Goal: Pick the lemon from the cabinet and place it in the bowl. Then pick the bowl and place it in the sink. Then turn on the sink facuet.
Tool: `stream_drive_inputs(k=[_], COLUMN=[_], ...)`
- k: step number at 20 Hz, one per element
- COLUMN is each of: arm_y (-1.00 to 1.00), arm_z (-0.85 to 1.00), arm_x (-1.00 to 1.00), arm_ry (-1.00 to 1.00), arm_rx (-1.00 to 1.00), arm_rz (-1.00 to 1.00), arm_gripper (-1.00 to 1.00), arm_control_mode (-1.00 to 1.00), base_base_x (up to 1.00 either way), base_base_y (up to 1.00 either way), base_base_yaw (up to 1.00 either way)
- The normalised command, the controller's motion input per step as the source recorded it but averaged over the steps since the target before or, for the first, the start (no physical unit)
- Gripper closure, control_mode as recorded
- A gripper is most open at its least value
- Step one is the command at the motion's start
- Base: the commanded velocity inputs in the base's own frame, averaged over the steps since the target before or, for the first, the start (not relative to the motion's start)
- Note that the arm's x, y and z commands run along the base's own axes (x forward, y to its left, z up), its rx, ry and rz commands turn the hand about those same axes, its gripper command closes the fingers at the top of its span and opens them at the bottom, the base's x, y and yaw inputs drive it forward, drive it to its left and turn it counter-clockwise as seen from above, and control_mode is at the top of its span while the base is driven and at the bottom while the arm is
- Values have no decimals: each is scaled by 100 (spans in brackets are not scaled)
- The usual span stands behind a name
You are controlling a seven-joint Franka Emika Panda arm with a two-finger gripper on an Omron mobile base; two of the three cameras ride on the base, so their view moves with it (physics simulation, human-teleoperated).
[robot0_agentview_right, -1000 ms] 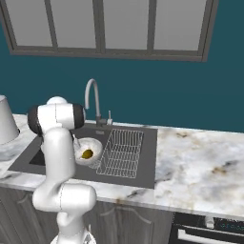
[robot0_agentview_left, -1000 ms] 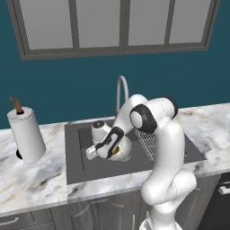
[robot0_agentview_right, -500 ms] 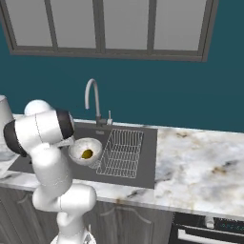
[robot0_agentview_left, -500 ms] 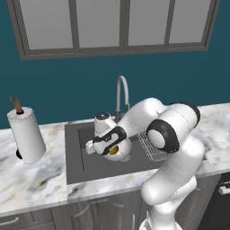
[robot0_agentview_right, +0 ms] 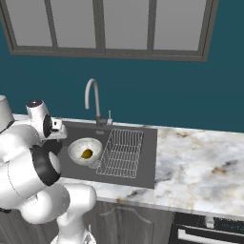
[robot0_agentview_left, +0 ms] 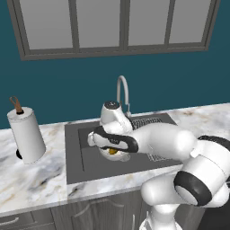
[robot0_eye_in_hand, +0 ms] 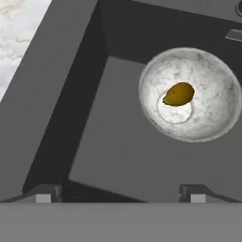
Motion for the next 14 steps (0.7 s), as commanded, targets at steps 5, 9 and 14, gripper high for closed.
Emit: stream_drive_inputs(k=[5, 9, 14], arm_y=[0, 0, -1], arm_z=[100, 100, 100], arm_x=[-55, -46, -59], arm_ry=[-8, -7, 0], arm_rx=[5, 5, 10], arm_rz=[-5, -7, -16], arm_gripper=[-100, -100, -100], arm_control_mode=[-100, -100, -100], base_base_x=[0, 0, 0], base_base_y=[0, 0, 0], base_base_yaw=[0, 0, 0])
